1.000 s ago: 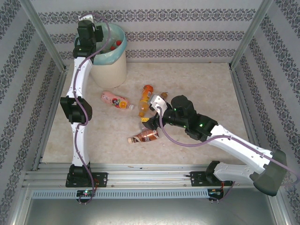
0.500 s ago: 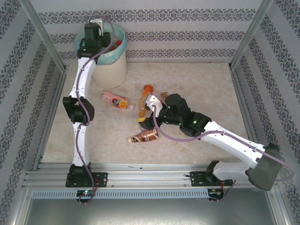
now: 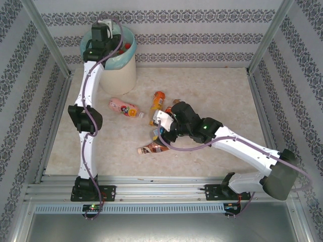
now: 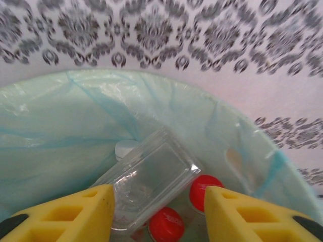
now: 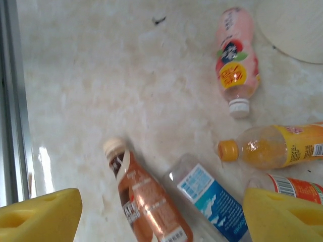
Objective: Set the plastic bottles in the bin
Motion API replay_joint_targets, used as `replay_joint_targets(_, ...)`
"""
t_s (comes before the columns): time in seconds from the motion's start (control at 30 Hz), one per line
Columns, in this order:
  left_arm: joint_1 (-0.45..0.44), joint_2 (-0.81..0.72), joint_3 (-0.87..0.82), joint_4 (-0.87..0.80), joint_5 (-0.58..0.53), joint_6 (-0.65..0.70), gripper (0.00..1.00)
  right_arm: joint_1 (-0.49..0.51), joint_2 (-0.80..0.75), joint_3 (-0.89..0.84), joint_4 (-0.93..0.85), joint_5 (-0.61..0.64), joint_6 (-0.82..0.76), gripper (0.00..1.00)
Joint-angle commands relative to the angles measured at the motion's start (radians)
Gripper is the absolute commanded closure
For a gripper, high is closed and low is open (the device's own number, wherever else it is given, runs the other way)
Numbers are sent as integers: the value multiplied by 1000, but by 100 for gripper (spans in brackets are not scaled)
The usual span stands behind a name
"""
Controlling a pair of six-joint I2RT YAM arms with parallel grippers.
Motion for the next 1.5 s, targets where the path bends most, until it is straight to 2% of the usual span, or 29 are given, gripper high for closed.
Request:
replay_joint_targets(0.0,-18,-166,6,-38,39,-12,45,13,30,-34,-88,14,-208,14)
replay_joint_targets(0.1,-39,-242,-24,-89,52,-11,43,-3,67,-52,-31,112,-218,12)
replay_joint_targets(0.17,-58,-300,-70,-128,63,-19,42,-59,112,-10,-34,88,-175,14)
replay_joint_targets(0.23,-82,-364,-145,-151,70,-25,41,-115,150,20,-17,60,-123,16)
replay_joint_targets(0.33,-120,-475,-307,-165,89,-37,39,-195,252,131,-22,103,47,15)
replay_joint_targets(0.4,-148,-562,-459,-151,95,-38,39,-195,320,224,-53,80,109,16)
replay_joint_targets(0.43,-162,-618,-549,-126,94,-35,39,-176,348,255,-61,29,83,17)
replay_joint_targets(0.5,-168,-739,-743,-60,94,-53,39,-119,386,274,-29,27,-12,14)
replay_joint_targets(0.6,-168,-943,-1035,52,42,-90,38,-69,497,355,38,79,-21,10)
replay_joint_targets(0.67,-166,-1070,-1182,77,-43,-90,37,-65,610,470,26,88,37,10)
replay_joint_targets(0.8,-156,-1280,-1398,98,-230,-79,34,-46,786,624,45,143,51,10)
replay_joint_targets(0.9,-152,-1431,-1537,133,-324,-95,33,-42,893,718,34,140,50,11)
replay_joint_targets(1.17,-150,-1691,-1730,171,-442,-90,33,-35,1105,944,-63,187,47,5)
replay_joint_targets(1.33,-148,-1718,-1748,180,-445,-64,32,-33,1185,1032,-100,191,43,11)
replay_joint_targets(1.47,-149,-1711,-1745,189,-420,-64,32,-33,1211,1080,-127,193,38,23)
